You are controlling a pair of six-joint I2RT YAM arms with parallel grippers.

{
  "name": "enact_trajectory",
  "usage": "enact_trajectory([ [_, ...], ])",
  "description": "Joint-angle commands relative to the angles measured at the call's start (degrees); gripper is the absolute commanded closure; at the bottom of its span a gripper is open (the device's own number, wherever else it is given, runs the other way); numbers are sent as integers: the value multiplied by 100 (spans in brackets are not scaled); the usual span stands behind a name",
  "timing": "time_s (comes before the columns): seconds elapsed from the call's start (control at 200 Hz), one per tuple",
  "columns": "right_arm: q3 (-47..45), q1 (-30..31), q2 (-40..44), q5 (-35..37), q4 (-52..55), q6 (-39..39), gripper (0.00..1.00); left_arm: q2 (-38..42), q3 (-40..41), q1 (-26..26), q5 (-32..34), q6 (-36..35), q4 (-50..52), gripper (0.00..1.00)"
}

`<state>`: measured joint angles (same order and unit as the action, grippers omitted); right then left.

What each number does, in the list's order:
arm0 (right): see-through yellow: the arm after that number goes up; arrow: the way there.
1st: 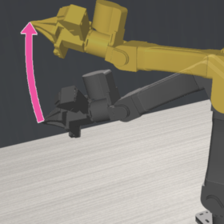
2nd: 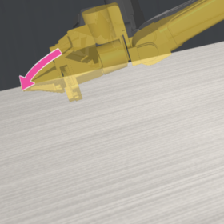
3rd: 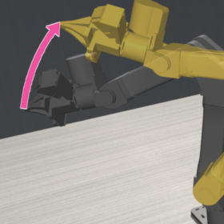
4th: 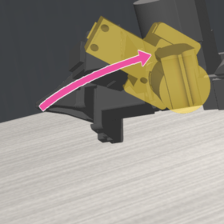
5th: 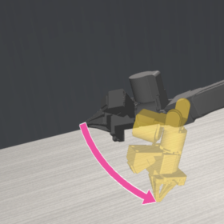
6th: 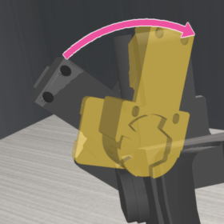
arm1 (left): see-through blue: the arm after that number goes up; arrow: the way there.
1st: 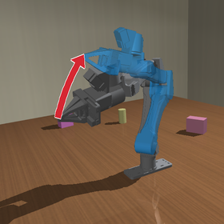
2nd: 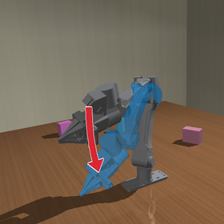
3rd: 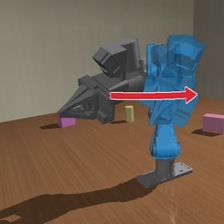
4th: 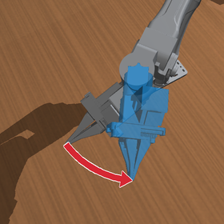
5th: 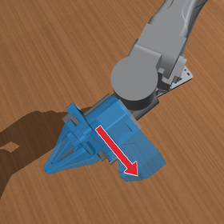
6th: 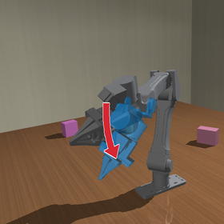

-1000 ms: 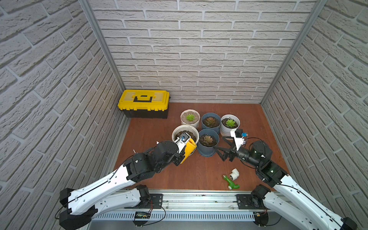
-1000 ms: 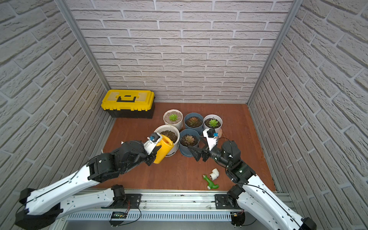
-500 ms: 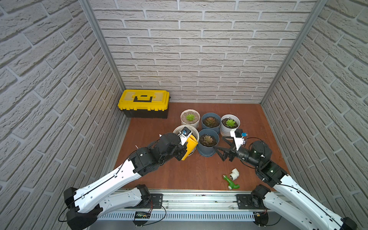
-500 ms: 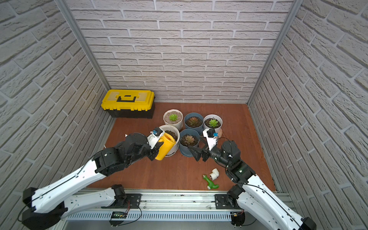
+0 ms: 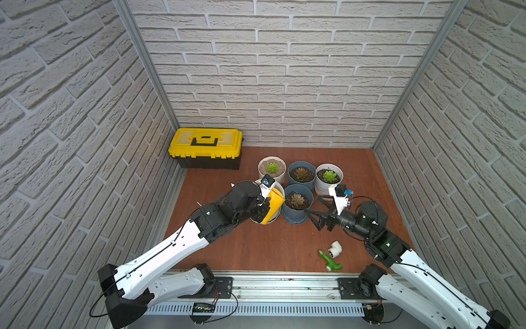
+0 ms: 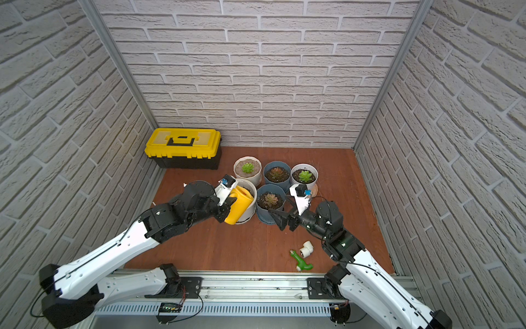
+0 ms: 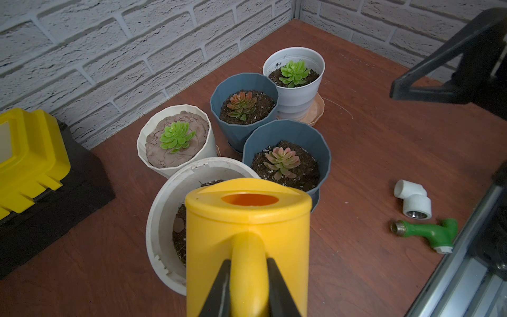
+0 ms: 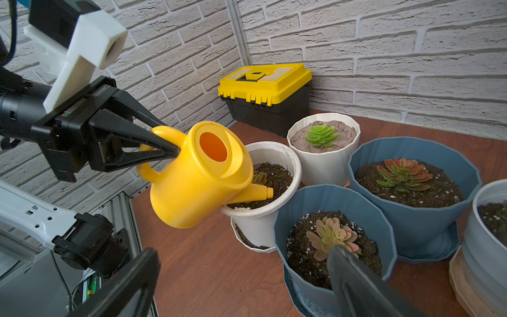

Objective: Water the succulent around the soil edge
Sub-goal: Water the soil of the potted plant with water.

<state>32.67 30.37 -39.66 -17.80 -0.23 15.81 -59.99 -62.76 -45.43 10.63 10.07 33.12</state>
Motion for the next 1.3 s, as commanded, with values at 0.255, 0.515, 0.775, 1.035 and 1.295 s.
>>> enact_trajectory([
  [0.255,21,-14,-11,6,-107,5,1,-170,-258,364,-165,-131,-542,100],
  [0.515,25,-14,-25,-1,-109,4,1,-271,-301,510,-259,-134,-749,100],
  [0.775,28,-14,-34,-5,-98,9,1,-347,-337,608,-349,-144,-983,100],
  [1.035,29,-13,-73,-22,-109,27,1,-406,-473,671,-369,-153,-935,100],
  [1.295,38,-14,-77,-22,-100,27,1,-579,-580,782,-277,-146,-857,100],
])
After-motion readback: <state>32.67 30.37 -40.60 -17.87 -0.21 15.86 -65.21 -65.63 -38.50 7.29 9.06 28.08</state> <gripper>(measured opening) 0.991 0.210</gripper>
